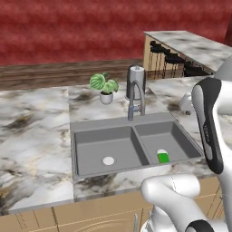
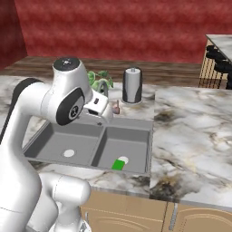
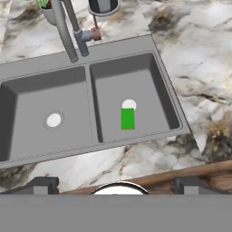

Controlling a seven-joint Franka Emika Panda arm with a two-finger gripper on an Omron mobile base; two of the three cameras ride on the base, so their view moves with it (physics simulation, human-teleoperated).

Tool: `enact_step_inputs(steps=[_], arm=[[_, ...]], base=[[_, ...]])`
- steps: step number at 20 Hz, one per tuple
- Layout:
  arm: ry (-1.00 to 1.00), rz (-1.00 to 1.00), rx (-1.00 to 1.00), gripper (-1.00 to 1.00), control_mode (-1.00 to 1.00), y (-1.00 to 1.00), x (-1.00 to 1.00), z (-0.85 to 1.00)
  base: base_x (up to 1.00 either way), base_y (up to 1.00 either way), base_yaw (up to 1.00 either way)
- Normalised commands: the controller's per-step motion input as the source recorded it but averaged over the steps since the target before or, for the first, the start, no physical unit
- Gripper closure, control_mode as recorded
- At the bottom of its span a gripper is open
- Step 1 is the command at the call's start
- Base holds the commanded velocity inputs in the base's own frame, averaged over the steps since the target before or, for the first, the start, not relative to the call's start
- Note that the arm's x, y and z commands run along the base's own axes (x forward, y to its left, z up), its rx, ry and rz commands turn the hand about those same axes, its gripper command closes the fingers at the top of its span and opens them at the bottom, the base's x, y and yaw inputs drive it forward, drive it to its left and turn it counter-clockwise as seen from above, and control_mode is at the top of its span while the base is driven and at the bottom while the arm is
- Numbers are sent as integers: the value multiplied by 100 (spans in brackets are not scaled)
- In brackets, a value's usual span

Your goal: Pick up the sponge and bar soap from the sink, and place them back in the cabinet, and close the cabinet door.

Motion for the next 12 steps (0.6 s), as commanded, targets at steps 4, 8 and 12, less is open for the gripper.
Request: enact_step_inputs(steps=[4,8,12], arm=[[5,0,0,-100,-100,0,4,-44],[6,0,0,-100,-100,0,5,-45],[3,0,0,-100,-100,0,11,-43]], base=[[0,0,0],[0,0,0],[0,0,0]])
